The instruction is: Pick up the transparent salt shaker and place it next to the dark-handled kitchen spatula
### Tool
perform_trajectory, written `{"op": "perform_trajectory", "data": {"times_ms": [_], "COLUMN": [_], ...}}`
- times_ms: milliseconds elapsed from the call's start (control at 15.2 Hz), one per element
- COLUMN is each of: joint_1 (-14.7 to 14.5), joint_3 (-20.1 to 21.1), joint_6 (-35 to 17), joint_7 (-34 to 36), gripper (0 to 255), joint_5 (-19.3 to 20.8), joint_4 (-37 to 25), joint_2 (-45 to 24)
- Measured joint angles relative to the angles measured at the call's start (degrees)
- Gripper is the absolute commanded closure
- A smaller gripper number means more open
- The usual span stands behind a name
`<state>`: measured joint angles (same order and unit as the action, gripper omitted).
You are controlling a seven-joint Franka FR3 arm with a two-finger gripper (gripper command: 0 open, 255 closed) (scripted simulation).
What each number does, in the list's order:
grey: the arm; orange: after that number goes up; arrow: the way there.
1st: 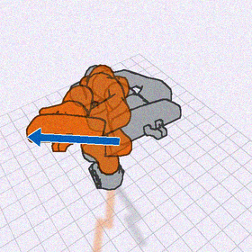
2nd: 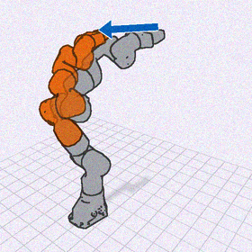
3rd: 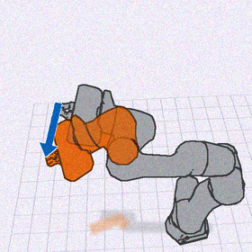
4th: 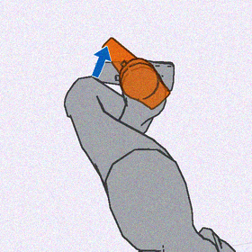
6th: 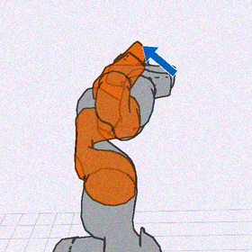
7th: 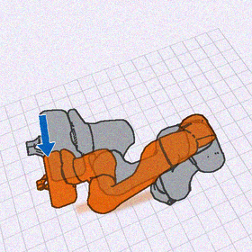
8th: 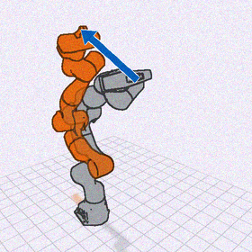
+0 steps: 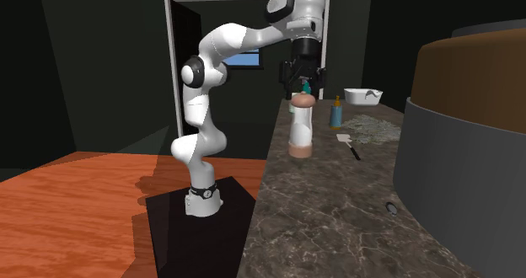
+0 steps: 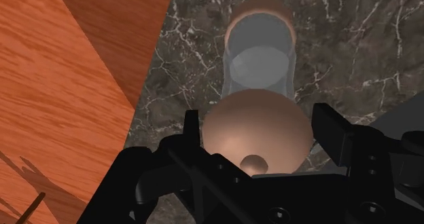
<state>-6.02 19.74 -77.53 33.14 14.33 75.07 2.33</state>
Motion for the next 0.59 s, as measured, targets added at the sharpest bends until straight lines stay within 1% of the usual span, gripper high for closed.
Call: {"op": "perform_trajectory", "data": {"times_ms": [198,462,594], "joint_1": [-1.36,-3.26,-4.5], "joint_3": [1.5,3.61,5.56], "joint_6": [1.27,1.71,2.82], "joint_7": [2.81,7.15,10.17], "gripper": [255,255,255], "joint_5": [-0.78,-2.47,-2.73], "joint_4": [1.91,6.51,6.42], "joint_2": [2.63,6.94,7.28]}}
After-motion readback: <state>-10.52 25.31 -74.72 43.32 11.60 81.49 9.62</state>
